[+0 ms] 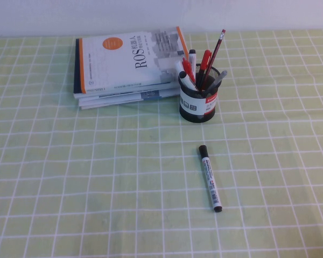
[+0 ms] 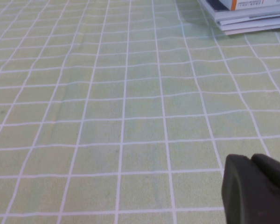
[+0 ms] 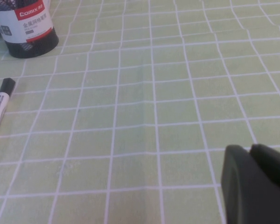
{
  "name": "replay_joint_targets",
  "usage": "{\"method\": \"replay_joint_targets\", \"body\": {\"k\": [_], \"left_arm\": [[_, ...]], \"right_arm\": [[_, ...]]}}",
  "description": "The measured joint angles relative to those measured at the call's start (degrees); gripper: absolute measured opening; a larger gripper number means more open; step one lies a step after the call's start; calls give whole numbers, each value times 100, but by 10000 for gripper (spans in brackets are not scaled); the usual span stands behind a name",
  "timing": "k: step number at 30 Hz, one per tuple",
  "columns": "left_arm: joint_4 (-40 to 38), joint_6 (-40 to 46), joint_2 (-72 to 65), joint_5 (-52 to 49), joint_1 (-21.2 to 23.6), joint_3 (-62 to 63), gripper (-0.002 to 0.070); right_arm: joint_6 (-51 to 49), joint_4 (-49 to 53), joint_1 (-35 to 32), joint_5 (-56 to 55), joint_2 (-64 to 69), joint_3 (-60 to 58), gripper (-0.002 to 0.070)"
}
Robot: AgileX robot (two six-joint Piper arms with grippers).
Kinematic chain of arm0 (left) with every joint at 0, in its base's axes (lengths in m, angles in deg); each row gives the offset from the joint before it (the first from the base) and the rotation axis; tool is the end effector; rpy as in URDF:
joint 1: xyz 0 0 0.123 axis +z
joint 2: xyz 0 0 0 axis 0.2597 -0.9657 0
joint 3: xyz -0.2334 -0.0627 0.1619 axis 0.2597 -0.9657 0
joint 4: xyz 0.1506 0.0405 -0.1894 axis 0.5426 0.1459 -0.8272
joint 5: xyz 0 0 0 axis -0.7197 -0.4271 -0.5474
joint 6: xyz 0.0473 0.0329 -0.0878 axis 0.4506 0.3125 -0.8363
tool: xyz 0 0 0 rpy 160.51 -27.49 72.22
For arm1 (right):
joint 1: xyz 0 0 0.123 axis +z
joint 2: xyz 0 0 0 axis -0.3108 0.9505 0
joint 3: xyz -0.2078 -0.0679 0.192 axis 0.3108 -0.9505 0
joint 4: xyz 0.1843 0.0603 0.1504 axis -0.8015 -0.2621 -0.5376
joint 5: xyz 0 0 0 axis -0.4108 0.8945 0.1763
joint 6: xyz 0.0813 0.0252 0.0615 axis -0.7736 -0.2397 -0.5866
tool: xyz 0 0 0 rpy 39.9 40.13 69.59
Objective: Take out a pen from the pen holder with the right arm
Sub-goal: 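Take a marker out of the pen holder and lay it on the table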
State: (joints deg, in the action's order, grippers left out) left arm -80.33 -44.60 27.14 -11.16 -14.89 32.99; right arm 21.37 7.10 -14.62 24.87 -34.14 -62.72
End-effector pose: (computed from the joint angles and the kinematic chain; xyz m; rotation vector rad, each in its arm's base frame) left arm 0.0530 -0.0021 0.1657 0.1146 1.8773 0.0557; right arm 0.0534 0.0067 0.1671 0.0514 1.8767 0.1671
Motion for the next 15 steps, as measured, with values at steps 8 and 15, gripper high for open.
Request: {"method": "replay_joint_targets", "body": {"k": [8, 15], "left_arm": [[0, 0, 0, 0, 0, 0, -5], [0, 0, 0, 0, 0, 0, -5]], "right_arm": [[0, -567, 0, -380, 0, 0, -13], [0, -781, 0, -1217, 0, 0, -13]]}}
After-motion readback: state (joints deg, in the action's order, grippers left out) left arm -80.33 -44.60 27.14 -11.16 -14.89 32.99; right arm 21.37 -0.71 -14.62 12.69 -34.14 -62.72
